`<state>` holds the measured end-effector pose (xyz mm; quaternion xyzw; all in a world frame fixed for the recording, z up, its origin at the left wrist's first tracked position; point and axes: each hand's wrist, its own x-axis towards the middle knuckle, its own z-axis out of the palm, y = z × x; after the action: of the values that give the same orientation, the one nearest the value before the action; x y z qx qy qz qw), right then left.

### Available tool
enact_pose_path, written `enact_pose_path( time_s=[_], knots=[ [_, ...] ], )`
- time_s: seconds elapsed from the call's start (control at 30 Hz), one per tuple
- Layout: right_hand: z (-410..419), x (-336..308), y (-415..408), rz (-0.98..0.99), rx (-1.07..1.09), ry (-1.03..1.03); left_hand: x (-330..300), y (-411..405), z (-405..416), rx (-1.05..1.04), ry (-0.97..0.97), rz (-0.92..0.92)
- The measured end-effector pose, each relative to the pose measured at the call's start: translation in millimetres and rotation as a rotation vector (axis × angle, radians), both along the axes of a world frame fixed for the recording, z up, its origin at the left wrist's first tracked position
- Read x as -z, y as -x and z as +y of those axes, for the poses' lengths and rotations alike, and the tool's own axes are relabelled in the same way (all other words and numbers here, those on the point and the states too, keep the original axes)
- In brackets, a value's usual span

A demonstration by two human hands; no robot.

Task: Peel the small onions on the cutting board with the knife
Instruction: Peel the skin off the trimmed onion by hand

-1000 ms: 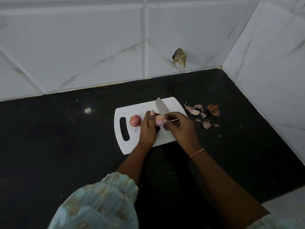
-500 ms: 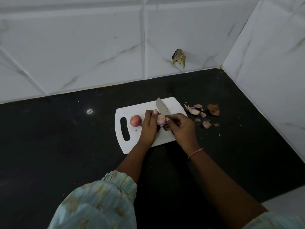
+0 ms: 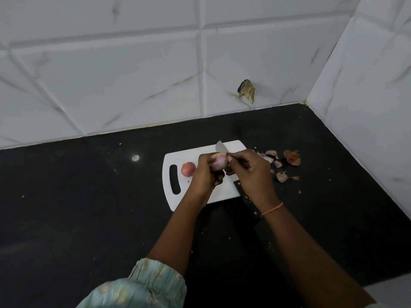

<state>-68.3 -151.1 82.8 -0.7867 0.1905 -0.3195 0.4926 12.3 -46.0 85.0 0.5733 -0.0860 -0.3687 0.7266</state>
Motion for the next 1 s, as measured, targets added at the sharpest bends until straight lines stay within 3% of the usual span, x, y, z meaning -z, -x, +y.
enact_pose_path(
  time_s=[0.3,0.67,0.8,1.0],
  knots=[
    [-4.8,-23.2,8.7,-0.080,-0.065,0.112,-29.2,10.4,-3.0,-0.130,-0.026,-0.008],
    [-16.1,-35.0,-1.1,-0.178,0.030,0.258,-42.8,9.5,-20.0,-0.200,-0.086,-0.089],
    [-26.6,-31.4,-6.3,-0.182,0.057,0.198,-39.2,9.9,-26.1,-0.218,-0.045,-0.040],
    [-29.2,-35.8,-5.5,-0.077,-0.109,0.062,-35.5,4.2,-25.4,-0.208,-0.014,-0.052]
  ],
)
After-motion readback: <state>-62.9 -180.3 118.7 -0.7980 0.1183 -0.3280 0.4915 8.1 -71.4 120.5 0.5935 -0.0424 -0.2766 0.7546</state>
